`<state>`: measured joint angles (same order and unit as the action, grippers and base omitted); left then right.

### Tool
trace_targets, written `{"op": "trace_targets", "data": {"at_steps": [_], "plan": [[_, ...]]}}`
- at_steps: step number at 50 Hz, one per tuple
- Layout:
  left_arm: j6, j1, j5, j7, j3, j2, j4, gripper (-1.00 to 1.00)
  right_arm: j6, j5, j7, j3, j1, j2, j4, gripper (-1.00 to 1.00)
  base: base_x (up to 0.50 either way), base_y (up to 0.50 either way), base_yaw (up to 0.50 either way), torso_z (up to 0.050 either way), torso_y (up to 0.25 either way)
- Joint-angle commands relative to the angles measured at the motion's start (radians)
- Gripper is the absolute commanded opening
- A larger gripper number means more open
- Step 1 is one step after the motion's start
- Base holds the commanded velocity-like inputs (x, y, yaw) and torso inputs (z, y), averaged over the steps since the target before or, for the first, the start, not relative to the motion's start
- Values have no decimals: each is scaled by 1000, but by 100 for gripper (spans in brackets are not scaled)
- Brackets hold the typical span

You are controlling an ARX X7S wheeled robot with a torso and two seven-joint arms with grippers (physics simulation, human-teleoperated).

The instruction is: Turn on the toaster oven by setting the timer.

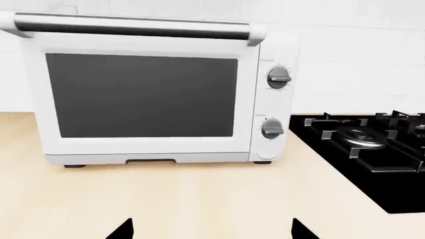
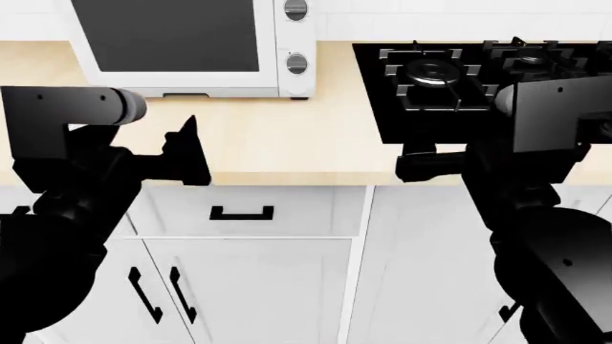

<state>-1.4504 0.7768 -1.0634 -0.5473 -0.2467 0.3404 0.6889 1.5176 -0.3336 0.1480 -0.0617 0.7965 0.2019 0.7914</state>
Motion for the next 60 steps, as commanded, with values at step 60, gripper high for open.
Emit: {"op": "trace_targets", "data": {"at_steps": [60], "plan": [[101,-21,-82,-56,80,63,-3,100,-101,-107,6,-40,-31,6,-7,100,271,81,0,0,0]]}}
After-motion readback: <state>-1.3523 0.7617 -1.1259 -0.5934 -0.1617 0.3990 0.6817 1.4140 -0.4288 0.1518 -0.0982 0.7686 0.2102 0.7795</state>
